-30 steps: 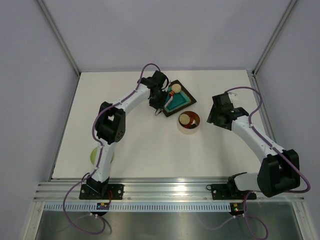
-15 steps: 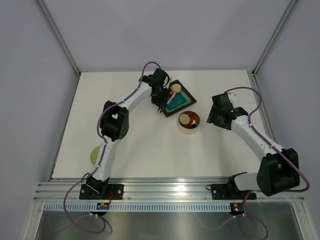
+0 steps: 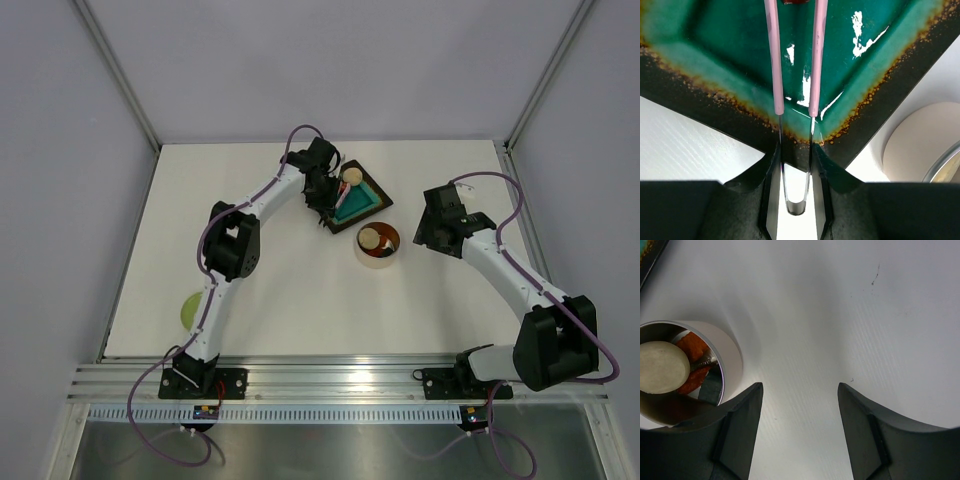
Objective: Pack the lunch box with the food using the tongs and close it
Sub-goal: Pick up the fake food from the plate.
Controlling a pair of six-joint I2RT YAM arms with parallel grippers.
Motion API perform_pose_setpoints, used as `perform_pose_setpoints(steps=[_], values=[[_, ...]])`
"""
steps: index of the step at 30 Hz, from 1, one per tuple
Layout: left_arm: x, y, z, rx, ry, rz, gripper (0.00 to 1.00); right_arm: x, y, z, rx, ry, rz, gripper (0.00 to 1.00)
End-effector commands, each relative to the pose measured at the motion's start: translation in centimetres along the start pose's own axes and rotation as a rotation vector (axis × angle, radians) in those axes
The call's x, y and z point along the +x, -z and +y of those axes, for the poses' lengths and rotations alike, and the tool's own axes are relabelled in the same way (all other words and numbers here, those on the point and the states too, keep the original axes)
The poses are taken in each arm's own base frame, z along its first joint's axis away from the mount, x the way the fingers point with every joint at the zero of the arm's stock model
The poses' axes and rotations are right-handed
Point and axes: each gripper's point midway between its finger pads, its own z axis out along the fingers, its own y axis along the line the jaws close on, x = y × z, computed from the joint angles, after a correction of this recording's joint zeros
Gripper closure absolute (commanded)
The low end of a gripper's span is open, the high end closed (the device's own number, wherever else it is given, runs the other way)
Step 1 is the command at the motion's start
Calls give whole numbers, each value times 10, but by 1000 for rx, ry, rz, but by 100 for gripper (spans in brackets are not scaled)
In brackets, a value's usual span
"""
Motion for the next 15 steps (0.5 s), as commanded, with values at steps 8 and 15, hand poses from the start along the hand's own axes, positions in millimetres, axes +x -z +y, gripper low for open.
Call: perform_pose_setpoints(steps=[8, 15], values=[[-18, 62, -10, 21, -29, -110, 100, -22, 8, 4, -11, -22, -57, 31], [0, 110, -23, 73, -28, -152, 100, -20, 9, 4, -23, -31, -56, 31]])
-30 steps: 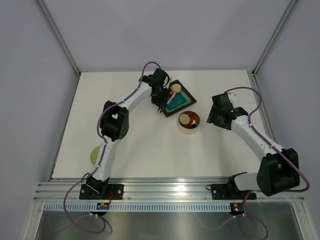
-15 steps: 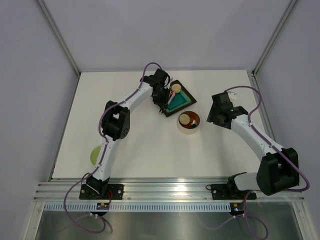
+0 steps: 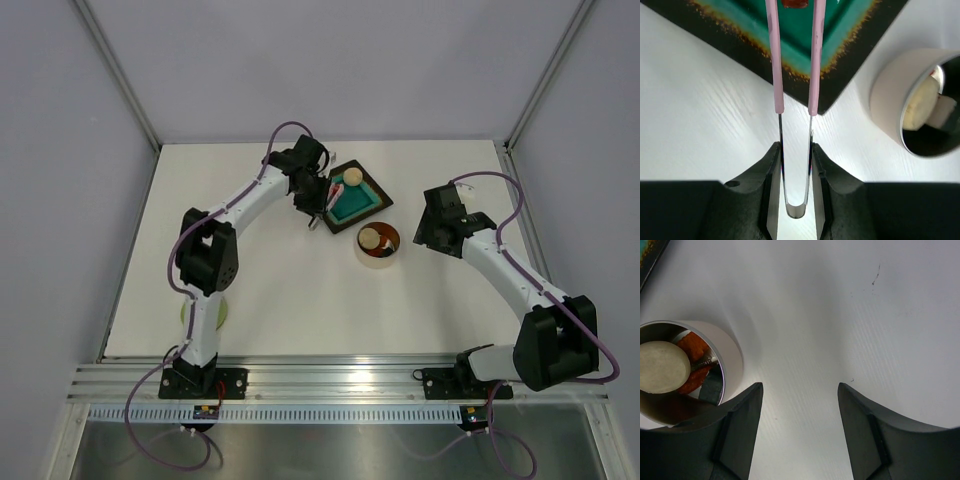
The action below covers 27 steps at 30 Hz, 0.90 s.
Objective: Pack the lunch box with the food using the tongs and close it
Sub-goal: Pick up the fake food from the plate, then place the fake food in the packing box.
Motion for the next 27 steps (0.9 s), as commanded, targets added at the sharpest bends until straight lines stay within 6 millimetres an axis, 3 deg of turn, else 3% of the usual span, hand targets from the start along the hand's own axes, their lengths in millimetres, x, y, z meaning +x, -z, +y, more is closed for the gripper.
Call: perform_pose_setpoints(steps=[1, 7, 12, 19, 27], values=[[-23, 52, -22, 79, -22, -146, 100, -20, 10, 3, -23, -33, -59, 31], [-8, 77, -47, 134, -57, -152, 100, -18, 14, 1, -30, -44, -65, 31], [14, 87, -92, 259, -104, -122, 100, -16, 18, -4, -27, -58, -77, 31], [42, 83, -141, 330, -171, -61, 100, -14, 23, -11, -13, -68, -91, 31], [62, 66, -158, 326, -202, 6, 100, -13, 23, -11, -13, -66, -90, 31]])
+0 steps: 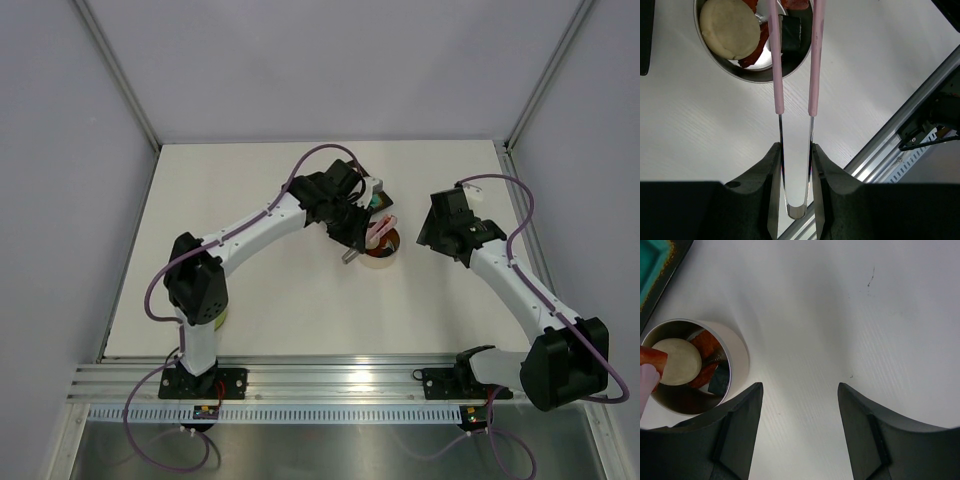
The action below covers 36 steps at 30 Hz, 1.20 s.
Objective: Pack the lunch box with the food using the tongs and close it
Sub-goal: Place the fake food in the packing box.
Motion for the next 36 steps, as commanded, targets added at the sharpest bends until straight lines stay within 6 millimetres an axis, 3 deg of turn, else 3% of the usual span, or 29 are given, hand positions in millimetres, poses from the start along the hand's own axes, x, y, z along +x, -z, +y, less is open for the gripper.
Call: perform_pose_setpoints(steps=[1, 9, 18, 22, 36], values=[[-5, -4, -10, 27, -9, -8, 100, -7, 2, -7, 23, -27, -35, 31], [8, -14, -6, -7, -11, 47, 100, -6, 1, -7, 24, -25, -34, 31], [10, -19, -7, 3, -10, 61, 77, -5, 1, -7, 21, -22, -31, 31], [10, -20, -8, 9, -13, 63, 73, -6, 2, -7, 23, -25, -33, 31], [7, -20, -11, 24, -20, 61, 68, -7, 2, -5, 18, -19, -30, 31]])
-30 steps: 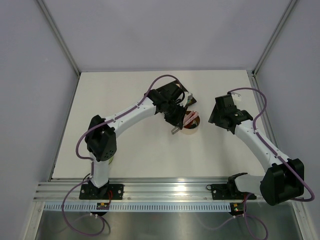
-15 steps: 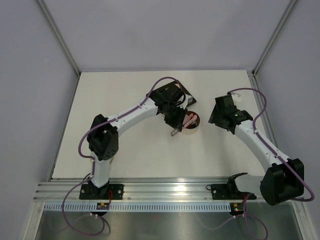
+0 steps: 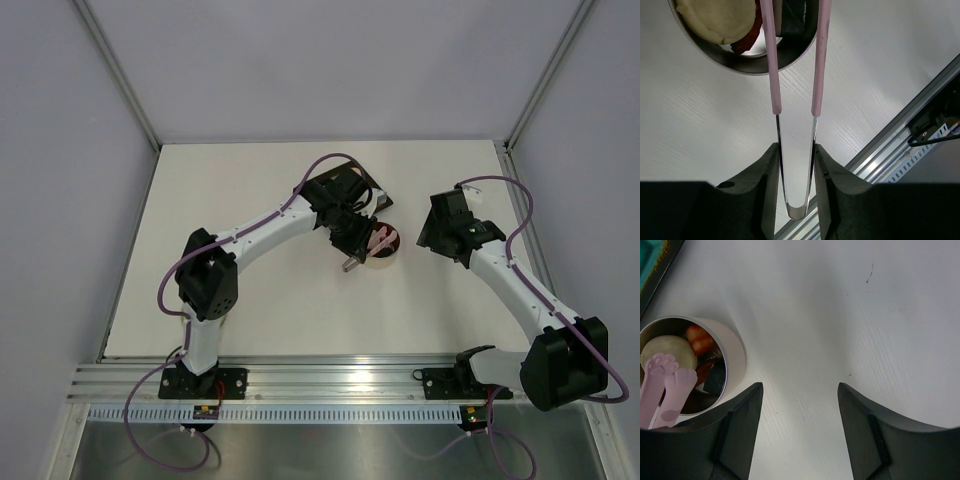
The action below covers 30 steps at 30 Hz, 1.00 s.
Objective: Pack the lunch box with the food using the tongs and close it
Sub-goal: Place the fake food in the packing box, then place the clamp at the center of the board.
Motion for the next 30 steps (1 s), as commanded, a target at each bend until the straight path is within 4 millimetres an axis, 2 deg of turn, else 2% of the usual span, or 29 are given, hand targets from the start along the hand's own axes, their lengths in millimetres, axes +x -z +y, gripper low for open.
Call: perform_pose_setpoints(steps=[1, 5, 7, 8, 11, 17, 18, 20, 21, 23, 24, 25, 26, 28, 29, 30], values=[[-15, 6, -13, 42, -29, -42, 69, -12, 4, -3, 12, -26, -41, 31], [-18, 12, -16, 45, -38, -59, 76, -13, 4, -2, 10, -24, -42, 31], [-21, 15, -14, 32, -40, -71, 87, -14, 4, -1, 10, -22, -42, 31], [-24, 21, -13, 20, -47, -88, 98, -15, 4, -1, 9, -24, -43, 31], [-27, 31, -9, -15, -52, -117, 100, -15, 4, -1, 8, -22, -43, 31], [-36, 64, 22, -70, 5, -198, 100, -15, 5, -2, 10, -19, -47, 31], [-38, 71, 36, -83, 36, -217, 100, -14, 5, -3, 13, -18, -45, 31], [-35, 81, 52, -96, 74, -249, 100, -14, 5, -3, 11, -19, -48, 31], [-36, 89, 72, -117, 117, -273, 100, -14, 5, -3, 11, -19, -46, 31], [-27, 95, 95, -140, 185, -311, 100, -14, 4, -3, 12, -19, -49, 31], [-25, 102, 118, -173, 240, -336, 100, -14, 5, -3, 12, -22, -50, 31], [-27, 105, 130, -186, 273, -374, 100, -14, 4, -3, 12, -20, -47, 31], [-12, 106, 155, -246, 331, -377, 100, -13, 5, -3, 10, -21, -47, 31], [-5, 107, 178, -303, 385, -397, 100, -14, 4, -2, 8, -18, -47, 31], [7, 105, 200, -364, 427, -388, 100, -13, 4, -3, 10, -18, -47, 31], [11, 104, 207, -386, 442, -385, 100, -13, 4, -3, 10, -19, -47, 31]])
